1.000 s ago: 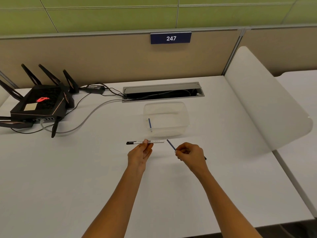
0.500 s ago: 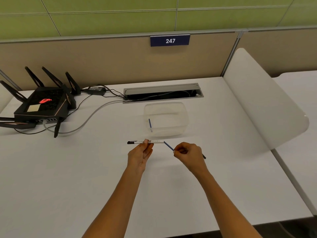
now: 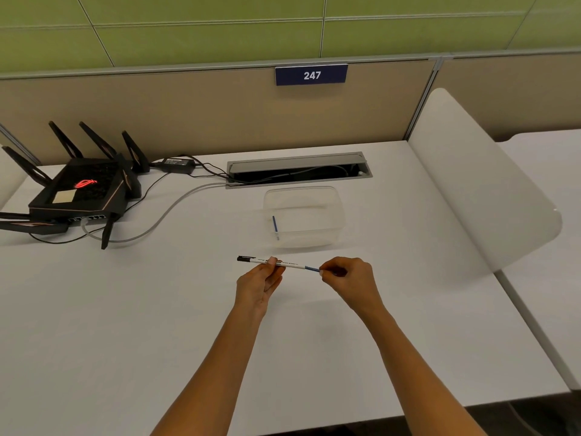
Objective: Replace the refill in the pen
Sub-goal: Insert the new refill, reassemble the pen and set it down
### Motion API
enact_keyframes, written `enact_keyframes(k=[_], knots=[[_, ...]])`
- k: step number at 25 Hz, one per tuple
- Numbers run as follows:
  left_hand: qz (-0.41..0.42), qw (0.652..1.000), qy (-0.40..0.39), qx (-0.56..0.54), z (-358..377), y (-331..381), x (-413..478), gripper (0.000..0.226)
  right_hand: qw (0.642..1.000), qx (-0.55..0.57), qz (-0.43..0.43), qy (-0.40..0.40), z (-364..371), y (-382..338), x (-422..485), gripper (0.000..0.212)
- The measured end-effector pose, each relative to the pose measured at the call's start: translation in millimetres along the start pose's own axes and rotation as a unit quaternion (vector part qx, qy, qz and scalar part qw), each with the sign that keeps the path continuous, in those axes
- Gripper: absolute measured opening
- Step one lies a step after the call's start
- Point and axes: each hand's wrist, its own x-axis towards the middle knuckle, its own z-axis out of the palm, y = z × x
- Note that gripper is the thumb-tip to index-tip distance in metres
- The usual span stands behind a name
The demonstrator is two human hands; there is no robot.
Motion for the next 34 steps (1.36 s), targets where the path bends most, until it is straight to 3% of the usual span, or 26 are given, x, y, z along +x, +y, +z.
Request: enact_keyframes(k=[7, 13, 18, 24, 30, 34], knots=[[-0.037, 0.998, -0.017, -0.046, 10.9, -11.7, -9.9, 0.010, 0.999, 0.028, -0.010, 0.018, 14.2, -10.3, -2.0, 0.015], [-0.075, 0.992, -0.017, -0.096, 5.3, -12.4, -11.6, 0.007, 0.988, 0.108, 0.060, 0.089, -5.1, 13.6, 1.8, 0.015], [-0.100, 0.985, -0.013, -0.139, -0.5, -11.5, -10.4, 0.010, 0.969, -0.079, 0.173, 0.156, -27.8, 72.1, 12.0, 0.020], [-0.119, 0.977, -0.001, -0.175, -4.2, -10.2, -13.5, 0.008, 0.957, -0.199, 0.186, 0.094, -24.8, 94.3, 13.8, 0.023], [-0.136, 0.971, -0.011, -0.195, -4.2, -9.6, -18.3, 0.013, 0.950, -0.256, 0.170, 0.061, -18.5, 86.6, 21.0, 0.019], [-0.144, 0.967, 0.002, -0.212, -4.8, -8.0, -18.4, 0.011, 0.968, -0.157, 0.173, 0.089, -13.7, 76.8, 19.3, 0.016]])
